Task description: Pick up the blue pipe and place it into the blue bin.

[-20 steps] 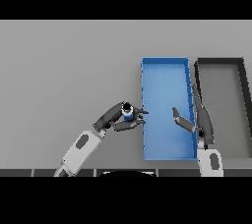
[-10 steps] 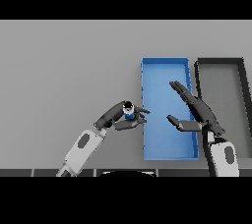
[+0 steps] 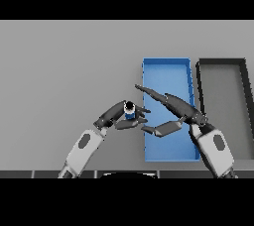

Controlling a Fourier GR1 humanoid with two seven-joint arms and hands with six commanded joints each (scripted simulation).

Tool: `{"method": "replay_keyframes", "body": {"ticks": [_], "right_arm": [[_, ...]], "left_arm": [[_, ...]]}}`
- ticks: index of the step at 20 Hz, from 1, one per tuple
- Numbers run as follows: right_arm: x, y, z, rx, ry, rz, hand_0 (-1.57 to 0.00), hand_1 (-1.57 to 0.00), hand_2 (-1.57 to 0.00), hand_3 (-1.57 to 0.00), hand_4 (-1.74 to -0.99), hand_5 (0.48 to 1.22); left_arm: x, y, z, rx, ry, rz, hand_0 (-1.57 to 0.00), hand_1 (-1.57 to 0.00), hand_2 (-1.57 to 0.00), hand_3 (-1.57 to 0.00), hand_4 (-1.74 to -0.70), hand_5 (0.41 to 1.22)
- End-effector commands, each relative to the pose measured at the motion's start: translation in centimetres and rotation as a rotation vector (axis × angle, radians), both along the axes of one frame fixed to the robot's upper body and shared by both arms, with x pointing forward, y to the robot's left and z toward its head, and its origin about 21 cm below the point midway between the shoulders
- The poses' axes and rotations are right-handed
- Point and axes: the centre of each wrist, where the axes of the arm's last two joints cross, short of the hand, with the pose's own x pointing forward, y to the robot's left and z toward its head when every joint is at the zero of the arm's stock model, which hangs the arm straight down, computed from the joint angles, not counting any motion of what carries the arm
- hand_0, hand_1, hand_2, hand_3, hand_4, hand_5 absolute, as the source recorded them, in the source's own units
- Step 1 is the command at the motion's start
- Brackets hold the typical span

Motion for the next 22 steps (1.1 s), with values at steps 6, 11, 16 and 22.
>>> {"method": "replay_keyframes", "body": {"ticks": [6,11,16,22], "right_arm": [[1.3,3.4,1.2,-0.068,-0.018,0.118,0.00,-0.01,-0.06,0.00,-1.232,0.545],[2.9,6.0,1.8,-0.115,-0.014,0.165,-0.03,-0.04,-0.09,0.00,-1.184,0.516],[3.8,8.0,2.0,-0.149,-0.019,0.223,-0.51,-0.53,-0.54,-0.40,-1.331,0.489],[3.5,9.1,1.2,-0.073,0.033,0.265,-1.29,-1.29,-1.30,-1.10,-1.606,0.765]], "left_arm": [[0.6,-0.2,0.0,-0.004,0.036,-0.023,-1.57,-1.57,-1.57,-1.57,-1.47,1.221],[0.4,0.0,0.0,0.013,0.019,-0.017,-1.57,-1.57,-1.57,-1.57,-1.47,1.221],[0.2,0.1,-0.1,0.040,0.057,-0.011,-1.57,-1.57,-1.57,-1.57,-1.56,1.221],[0.0,0.1,-0.4,-0.034,0.070,-0.032,-1.57,-1.57,-1.57,-1.53,-1.69,1.221]]}}
